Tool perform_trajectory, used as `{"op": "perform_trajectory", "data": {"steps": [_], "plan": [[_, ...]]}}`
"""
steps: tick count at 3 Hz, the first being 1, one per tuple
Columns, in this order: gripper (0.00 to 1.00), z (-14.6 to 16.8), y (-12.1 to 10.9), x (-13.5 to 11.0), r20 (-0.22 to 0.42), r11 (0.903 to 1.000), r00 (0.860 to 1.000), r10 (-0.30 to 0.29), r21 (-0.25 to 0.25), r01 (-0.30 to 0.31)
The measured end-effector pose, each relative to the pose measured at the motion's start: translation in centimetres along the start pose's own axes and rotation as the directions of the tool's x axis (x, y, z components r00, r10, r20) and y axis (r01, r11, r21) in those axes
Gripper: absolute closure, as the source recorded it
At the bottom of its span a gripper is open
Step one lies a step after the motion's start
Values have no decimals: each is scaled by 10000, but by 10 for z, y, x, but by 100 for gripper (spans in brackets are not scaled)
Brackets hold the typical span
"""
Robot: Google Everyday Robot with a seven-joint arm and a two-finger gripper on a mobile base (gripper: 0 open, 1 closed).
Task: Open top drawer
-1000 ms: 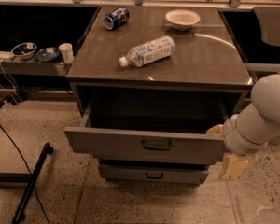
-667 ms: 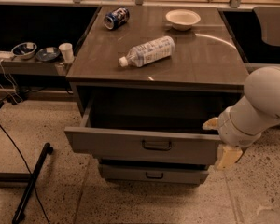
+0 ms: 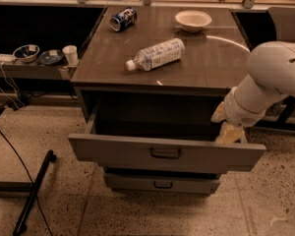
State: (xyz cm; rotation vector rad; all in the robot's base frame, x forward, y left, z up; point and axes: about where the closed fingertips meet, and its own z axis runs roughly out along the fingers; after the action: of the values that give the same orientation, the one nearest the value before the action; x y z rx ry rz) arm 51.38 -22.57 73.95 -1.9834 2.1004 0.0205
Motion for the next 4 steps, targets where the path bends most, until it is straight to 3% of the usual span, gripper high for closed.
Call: {"op": "perform_trajectory", "data": {"steps": [1, 2, 3, 4], "plan": [[74, -1, -20, 1, 358, 9985, 9978, 555, -9, -555], [96, 19, -31, -15, 320, 9978, 9973, 665, -30, -664], [100, 66, -29, -24, 332, 9950, 9955, 885, -500, -868], [100, 92, -23, -26, 430, 9921, 9947, 932, -880, -892]]}}
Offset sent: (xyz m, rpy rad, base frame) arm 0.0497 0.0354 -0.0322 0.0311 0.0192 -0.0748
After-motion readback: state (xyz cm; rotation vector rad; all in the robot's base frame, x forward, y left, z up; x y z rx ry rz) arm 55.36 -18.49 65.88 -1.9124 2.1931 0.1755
